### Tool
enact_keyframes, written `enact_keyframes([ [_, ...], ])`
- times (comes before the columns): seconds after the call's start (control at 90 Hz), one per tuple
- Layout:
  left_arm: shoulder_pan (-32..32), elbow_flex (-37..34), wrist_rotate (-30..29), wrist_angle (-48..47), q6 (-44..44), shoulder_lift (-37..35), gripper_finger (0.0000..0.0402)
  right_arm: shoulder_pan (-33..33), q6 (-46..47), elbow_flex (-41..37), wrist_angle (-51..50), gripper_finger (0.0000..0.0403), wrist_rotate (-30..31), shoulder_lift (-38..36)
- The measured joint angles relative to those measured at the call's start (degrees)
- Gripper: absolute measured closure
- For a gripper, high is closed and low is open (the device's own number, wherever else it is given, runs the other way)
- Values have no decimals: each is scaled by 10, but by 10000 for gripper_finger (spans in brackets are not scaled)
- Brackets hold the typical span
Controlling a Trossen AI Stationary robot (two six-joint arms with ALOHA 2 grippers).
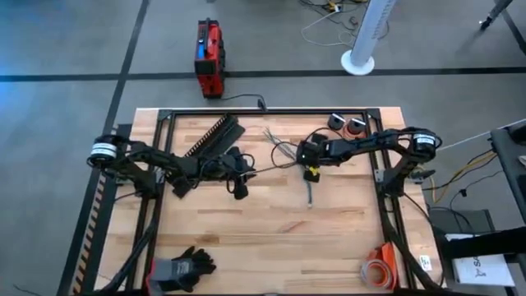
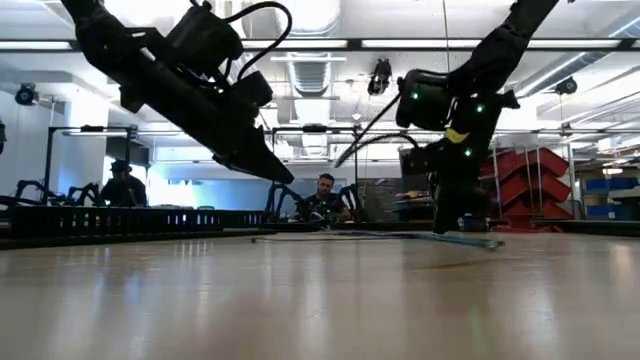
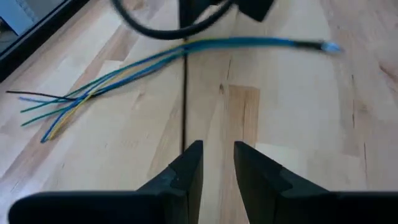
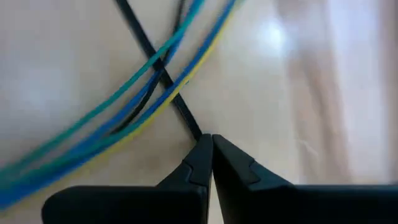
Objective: Ziptie cables
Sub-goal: Wrap the cable wires together using a black zip tie
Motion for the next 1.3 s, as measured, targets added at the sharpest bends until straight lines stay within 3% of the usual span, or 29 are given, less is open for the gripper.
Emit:
enact_keyframes([
  [0.4,0,0,0,0,15,0,326,-15,3,-1,-31,403,-59,-56],
  [0.678,0,0,0,-1,15,0,326,-10,156,0,-122,399,-152,-82],
  [1.089,0,0,0,0,9,0,326,70,386,-9,-163,248,-156,-79],
  [1.3,0,0,0,4,7,0,326,98,421,-7,-147,226,-144,-42],
])
